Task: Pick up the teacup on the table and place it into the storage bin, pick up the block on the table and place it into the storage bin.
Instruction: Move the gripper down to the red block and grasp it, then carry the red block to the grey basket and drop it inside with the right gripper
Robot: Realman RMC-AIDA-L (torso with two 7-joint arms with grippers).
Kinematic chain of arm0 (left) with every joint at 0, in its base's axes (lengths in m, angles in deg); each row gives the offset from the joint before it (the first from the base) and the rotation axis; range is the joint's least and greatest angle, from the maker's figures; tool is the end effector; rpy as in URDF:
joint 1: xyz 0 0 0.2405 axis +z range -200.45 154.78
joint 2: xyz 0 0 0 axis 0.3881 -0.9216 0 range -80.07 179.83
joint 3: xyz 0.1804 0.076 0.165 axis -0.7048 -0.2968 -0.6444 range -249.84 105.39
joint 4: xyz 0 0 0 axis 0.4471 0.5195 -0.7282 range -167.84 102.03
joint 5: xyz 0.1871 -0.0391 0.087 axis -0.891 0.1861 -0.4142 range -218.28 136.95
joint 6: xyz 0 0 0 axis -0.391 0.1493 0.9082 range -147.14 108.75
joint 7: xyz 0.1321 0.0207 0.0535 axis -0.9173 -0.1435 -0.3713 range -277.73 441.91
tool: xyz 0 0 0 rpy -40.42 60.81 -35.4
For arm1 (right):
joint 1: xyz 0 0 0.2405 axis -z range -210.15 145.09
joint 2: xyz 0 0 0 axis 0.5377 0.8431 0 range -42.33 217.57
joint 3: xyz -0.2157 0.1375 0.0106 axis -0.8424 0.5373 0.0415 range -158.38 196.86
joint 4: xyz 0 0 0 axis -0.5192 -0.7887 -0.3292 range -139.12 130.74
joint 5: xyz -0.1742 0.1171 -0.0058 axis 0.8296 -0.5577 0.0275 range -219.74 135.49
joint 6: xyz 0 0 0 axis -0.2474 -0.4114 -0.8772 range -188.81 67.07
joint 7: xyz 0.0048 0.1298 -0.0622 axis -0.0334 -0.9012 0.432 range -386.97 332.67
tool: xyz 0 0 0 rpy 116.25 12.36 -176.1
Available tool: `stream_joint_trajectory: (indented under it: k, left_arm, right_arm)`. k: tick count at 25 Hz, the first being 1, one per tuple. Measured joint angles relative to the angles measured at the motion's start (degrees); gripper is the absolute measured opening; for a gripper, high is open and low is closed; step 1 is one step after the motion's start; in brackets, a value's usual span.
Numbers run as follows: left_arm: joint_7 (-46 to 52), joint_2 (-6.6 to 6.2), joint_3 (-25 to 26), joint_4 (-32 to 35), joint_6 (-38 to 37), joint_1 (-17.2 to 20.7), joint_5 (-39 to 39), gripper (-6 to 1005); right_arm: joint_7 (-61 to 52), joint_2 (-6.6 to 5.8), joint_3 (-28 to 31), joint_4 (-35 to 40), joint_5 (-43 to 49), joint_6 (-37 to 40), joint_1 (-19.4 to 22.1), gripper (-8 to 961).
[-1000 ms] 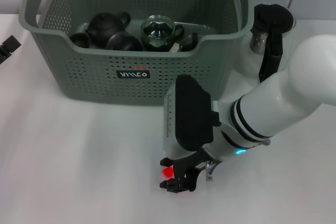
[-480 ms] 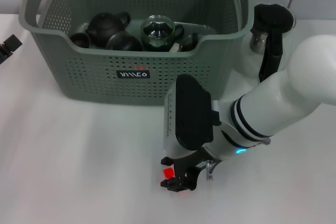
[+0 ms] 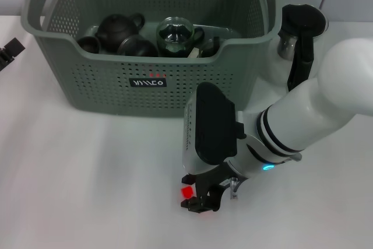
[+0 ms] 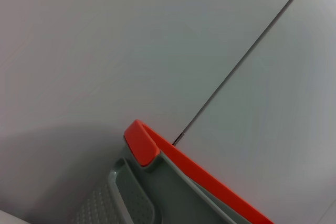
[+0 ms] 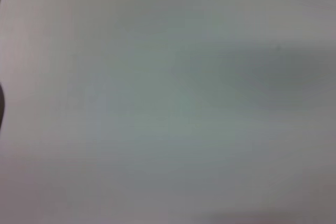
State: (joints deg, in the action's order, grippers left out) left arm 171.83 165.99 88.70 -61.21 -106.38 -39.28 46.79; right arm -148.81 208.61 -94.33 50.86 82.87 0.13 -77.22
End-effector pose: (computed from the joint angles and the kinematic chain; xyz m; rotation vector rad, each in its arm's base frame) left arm -0.3592 0.2808 0.0828 -1.7931 -1.1592 -1.2343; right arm 0.1356 0.3184 -0.1498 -3.0770 0.0010 -0.4624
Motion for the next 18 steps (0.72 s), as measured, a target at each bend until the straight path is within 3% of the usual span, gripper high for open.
stream_joint_trajectory:
  k: [9,15,18]
  left_arm:
    - [0.00,0.00,0.00,0.00,0.08,0.00,0.00,920]
    - [0.00,0.00,-0.08,0.00,0.10,0.00,0.00,920]
    - [0.00,0.00,-0.09,0.00,0.17,0.06,0.00,920]
  right_arm:
    - [-0.04,-0.02,0.19,0.06,-0.16,1.01,-0.09,357]
    - [-0.19,-0.20,0.68,0.54,-0.67,1.65,-0.15,128]
    - [-0.23,-0.21,0.81,0.63,-0.79,1.77,-0.14,133]
